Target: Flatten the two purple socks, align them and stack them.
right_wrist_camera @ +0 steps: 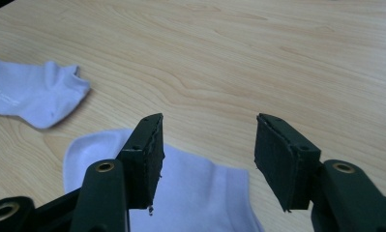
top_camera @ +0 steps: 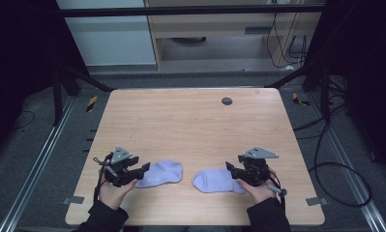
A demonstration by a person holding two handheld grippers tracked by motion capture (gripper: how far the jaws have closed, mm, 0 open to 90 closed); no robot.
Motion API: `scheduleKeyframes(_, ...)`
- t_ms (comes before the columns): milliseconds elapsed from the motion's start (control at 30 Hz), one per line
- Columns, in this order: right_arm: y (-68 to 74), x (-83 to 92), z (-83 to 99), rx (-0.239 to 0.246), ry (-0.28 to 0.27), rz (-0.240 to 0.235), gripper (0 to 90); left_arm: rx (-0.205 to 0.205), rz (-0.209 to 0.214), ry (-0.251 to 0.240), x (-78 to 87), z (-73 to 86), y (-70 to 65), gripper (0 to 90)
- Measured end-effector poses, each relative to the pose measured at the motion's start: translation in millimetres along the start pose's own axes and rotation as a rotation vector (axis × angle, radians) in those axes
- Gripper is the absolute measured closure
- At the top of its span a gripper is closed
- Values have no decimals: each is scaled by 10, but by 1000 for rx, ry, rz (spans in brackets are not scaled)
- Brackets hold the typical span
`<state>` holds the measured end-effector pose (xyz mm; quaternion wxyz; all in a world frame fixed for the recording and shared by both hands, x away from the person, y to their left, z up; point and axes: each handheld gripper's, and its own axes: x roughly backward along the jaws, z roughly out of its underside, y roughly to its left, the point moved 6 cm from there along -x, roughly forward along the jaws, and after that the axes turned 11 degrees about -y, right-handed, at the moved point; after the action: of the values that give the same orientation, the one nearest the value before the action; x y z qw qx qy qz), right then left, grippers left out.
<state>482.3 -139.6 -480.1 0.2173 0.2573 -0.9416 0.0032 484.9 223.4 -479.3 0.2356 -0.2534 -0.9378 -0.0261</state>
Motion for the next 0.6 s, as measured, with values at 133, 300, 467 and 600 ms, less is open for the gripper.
scheduleKeyframes(133, 126, -103, -64, 3, 1, -21, 446, 19, -25, 0, 68, 50, 134, 450)
scheduleKeyframes(300, 302, -244, -129, 13, 9, -49, 448, 29, -47, 4, 109, 111, 227, 451)
scheduleKeyframes(467, 457, -368, -178, 14, 11, -72, 451, 35, -69, 23, 105, 192, 303, 450)
scheduleKeyframes(600, 553, -473, -193, 11, 13, -87, 459, 42, -81, 42, 94, 259, 354, 450)
